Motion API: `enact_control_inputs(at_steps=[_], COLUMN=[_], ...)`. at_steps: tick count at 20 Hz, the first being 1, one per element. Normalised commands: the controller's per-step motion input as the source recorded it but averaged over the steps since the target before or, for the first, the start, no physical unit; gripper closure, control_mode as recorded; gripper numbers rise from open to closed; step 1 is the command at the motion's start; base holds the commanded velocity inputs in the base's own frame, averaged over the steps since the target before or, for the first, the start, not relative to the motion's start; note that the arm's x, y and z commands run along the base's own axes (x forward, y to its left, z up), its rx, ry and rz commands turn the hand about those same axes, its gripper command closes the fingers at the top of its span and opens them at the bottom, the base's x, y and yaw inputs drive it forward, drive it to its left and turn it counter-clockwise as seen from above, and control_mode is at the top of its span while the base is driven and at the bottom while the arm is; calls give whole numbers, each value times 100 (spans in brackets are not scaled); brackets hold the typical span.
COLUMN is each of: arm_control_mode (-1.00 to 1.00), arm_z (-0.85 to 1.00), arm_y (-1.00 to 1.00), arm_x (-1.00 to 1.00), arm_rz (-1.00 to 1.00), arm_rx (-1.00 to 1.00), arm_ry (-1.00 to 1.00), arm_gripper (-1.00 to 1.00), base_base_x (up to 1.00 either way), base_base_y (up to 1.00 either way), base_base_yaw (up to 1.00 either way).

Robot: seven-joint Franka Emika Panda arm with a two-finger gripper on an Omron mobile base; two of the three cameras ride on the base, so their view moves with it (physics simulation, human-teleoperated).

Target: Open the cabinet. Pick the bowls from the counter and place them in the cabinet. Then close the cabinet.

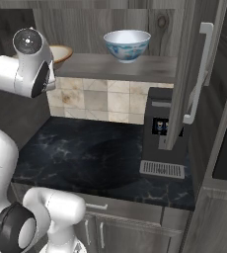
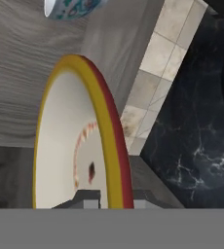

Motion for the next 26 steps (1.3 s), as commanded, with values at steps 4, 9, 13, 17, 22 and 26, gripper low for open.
enact_control_inputs(at_steps=[4,9,13,17,22,26], arm_control_mode=[-100,-100,-100,-100,-100,-100], arm_z=[-5,-3,-4,-9,-12,-8], arm_y=[1,0,0,0,11,22], arm_x=[46,45,43,41,38,46], arm_rz=[0,0,0,0,0,0], arm_rx=[0,0,0,0,0,0], arm_ry=[0,0,0,0,0,0], arm_gripper=[100,100,100,100,100,100], base_base_x=[0,0,0,0,0,0], base_base_y=[0,0,0,0,0,0], base_base_yaw=[0,0,0,0,0,0])
